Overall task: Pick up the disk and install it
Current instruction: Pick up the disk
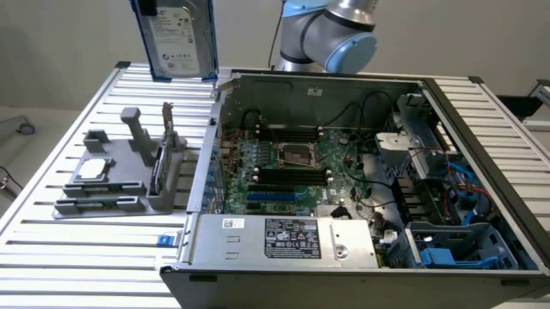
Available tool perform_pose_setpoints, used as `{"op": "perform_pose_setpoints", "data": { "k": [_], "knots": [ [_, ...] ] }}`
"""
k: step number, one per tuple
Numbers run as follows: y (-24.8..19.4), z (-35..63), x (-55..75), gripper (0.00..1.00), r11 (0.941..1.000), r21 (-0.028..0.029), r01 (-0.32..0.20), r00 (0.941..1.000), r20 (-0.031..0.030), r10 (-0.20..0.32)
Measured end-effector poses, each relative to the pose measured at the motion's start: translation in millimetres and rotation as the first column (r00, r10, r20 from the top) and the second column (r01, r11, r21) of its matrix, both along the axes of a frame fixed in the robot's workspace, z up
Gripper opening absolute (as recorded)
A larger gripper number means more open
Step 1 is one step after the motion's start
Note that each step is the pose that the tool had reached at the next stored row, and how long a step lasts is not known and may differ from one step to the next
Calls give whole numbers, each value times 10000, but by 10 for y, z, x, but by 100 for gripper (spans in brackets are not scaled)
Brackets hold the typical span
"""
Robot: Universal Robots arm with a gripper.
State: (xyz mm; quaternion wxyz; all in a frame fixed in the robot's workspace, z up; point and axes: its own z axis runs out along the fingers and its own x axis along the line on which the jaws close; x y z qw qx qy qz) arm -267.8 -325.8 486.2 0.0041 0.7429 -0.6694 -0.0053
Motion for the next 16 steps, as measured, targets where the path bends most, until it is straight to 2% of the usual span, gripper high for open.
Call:
{"op": "perform_pose_setpoints", "data": {
  "k": [3,6,16],
  "knots": [
    [-76,0,96,33,10000,-1,0,10000,-2,0],
    [-126,-1,226,33,10000,4,0,10000,-2,0],
    [-213,-1,681,33,9999,125,0,10000,-1,0]
  ]
}}
